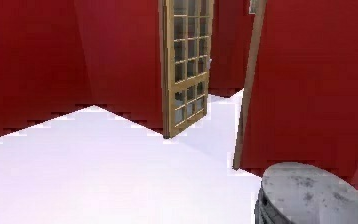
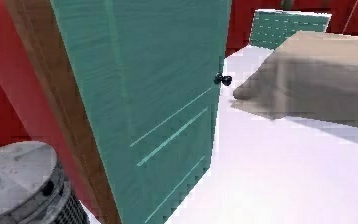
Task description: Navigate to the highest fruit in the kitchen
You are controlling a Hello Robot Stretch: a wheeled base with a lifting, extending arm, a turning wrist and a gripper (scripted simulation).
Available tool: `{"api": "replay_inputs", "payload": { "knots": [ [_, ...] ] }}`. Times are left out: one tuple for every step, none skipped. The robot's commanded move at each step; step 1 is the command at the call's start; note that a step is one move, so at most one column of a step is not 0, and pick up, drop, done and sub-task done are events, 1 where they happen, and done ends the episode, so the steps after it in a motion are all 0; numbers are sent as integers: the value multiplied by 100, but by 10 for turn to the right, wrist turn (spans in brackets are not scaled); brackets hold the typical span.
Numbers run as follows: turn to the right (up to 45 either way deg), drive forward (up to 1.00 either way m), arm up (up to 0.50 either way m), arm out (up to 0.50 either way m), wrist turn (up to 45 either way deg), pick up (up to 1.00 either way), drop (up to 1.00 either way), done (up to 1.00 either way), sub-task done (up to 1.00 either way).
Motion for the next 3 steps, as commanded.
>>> {"api": "replay_inputs", "payload": {
  "knots": [
    [0,95,0,0,0,0,0,0,0],
    [150,0,0,0,0,0,0,0,0],
    [0,95,0,0,0,0,0,0,0]
  ]
}}
